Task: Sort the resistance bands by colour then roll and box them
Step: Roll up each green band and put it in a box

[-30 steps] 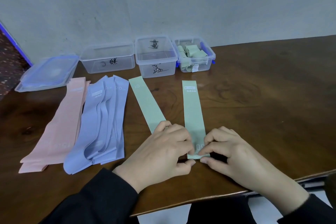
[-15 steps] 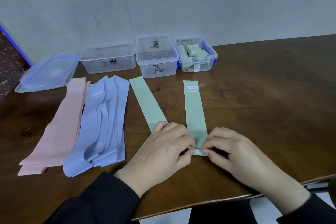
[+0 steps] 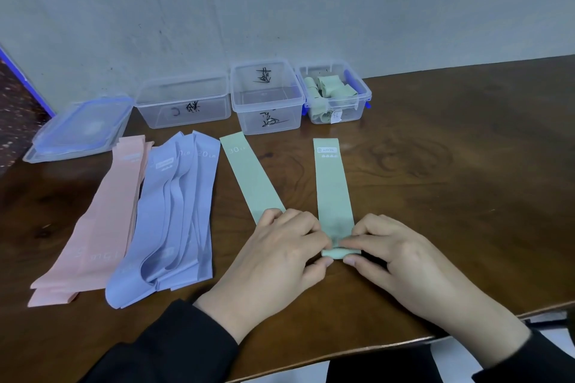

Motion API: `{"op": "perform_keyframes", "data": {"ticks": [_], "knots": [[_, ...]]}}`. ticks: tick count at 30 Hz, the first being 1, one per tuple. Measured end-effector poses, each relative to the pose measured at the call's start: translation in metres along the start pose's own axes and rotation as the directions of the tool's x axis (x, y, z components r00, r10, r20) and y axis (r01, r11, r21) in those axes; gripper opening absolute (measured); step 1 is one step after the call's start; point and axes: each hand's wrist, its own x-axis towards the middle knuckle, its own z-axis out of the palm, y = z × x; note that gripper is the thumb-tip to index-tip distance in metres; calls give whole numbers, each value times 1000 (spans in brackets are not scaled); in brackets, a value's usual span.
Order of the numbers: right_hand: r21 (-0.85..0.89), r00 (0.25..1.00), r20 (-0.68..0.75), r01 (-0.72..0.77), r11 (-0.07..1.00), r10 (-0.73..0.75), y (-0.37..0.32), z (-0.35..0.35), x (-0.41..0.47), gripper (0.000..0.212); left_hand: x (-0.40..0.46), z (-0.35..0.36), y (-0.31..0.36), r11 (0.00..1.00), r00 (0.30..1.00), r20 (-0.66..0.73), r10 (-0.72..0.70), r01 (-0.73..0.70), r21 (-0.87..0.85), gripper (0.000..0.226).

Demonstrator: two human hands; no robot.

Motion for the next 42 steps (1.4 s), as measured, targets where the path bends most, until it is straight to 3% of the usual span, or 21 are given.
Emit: {"op": "perform_keyframes", "data": {"ticks": [4, 7, 12, 23, 31, 37, 42], "knots": [[39, 999, -31, -18, 999, 19, 1, -1, 4, 21, 2, 0, 0, 1000, 1000, -8, -19, 19, 12, 29], [12, 1000, -5, -10, 1000, 10, 4, -4, 8, 30, 6, 0, 2, 999, 999, -28, -46, 47, 26, 33], [-15, 1000, -6, 6, 1000, -6, 12, -3, 15, 38, 10, 1, 4, 999, 996, -80, -46, 48, 23, 12], [-7, 998, -48, -38, 999, 37, 13, -2, 16, 39, 14, 4, -1, 991, 993, -28, -111, 113, 70, 31], [-15, 999, -20, -27, 1000, 27, 12, -1, 15, 31, 13, 4, -1, 991, 990, -50, -128, 130, 36, 21], [-5, 999, -28, -42, 999, 42, 11, -3, 14, 39, 13, 4, 0, 991, 990, -39, -133, 134, 14, 25], [-7, 999, -17, -38, 999, 38, 11, -3, 16, 28, 12, 4, 1, 989, 988, -18, -151, 151, 6, 32]]}}
